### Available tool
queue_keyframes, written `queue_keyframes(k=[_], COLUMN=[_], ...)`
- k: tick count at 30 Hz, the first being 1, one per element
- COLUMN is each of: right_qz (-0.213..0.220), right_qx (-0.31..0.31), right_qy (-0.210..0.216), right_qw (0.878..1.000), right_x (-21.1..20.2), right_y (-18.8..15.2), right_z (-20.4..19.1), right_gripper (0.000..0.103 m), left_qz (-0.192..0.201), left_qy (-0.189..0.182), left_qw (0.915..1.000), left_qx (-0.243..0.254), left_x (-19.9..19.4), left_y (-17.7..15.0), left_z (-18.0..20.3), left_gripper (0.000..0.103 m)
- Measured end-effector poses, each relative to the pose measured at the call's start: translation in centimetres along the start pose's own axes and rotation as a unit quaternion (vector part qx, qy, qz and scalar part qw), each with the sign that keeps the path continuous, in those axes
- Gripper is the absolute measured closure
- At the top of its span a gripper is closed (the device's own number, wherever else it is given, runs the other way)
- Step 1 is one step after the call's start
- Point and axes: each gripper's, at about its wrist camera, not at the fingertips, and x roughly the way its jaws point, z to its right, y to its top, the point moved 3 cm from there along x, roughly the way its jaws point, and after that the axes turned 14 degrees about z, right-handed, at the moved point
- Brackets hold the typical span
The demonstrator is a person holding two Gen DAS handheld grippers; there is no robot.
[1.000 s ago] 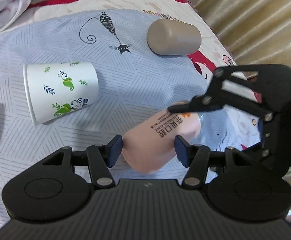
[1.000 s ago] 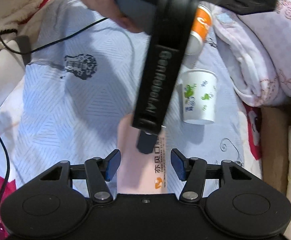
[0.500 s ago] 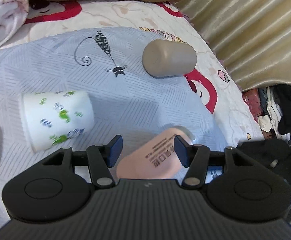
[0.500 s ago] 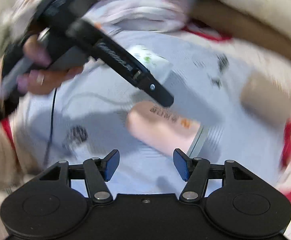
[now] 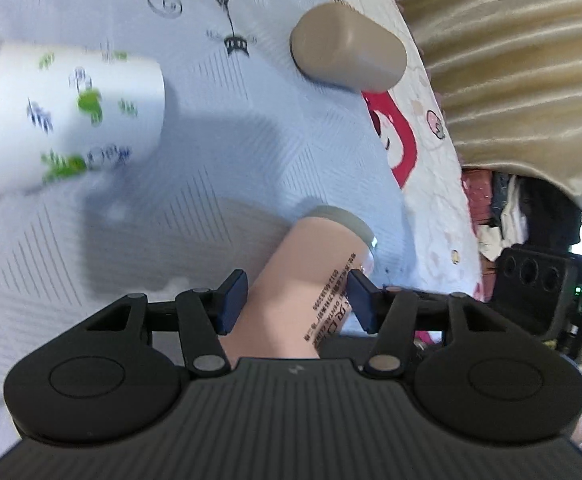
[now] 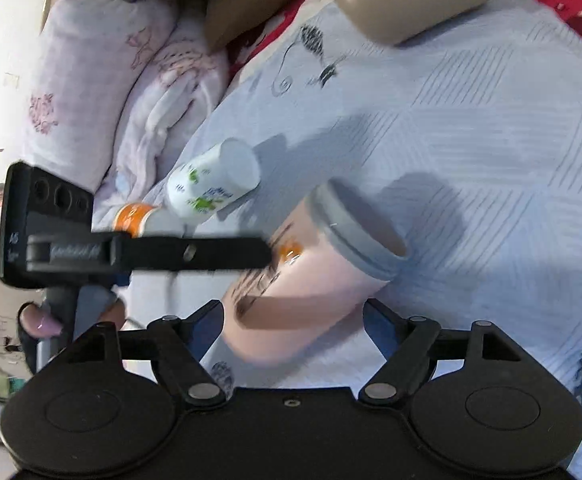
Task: Flip cup upright
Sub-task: 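Rotate the left tool to turn the pink cup open end up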
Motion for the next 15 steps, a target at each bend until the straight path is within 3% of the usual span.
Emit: queue_keyframes(k=[10, 15], right_qz=[-0.006, 0.008], right_qx=[-0.050, -0.122], right_qy=[-0.014, -0.002], right_qw=[0.999, 0.993], right_x=[0.6, 0.0], right_y=[0.2, 0.0], right_z=[-0.8, -2.6], right_gripper=[0.021, 0.029], left_qz=[0.020, 0.073], left_qy=[0.024, 0.041], left_qw=[0.9985, 0.9925], left_qx=[0.044, 0.089], left_x=[-0.8, -3.3], left_y=[-1.5, -2.5], left_z=[2.0, 3.6], left_gripper=[0.053, 0.053])
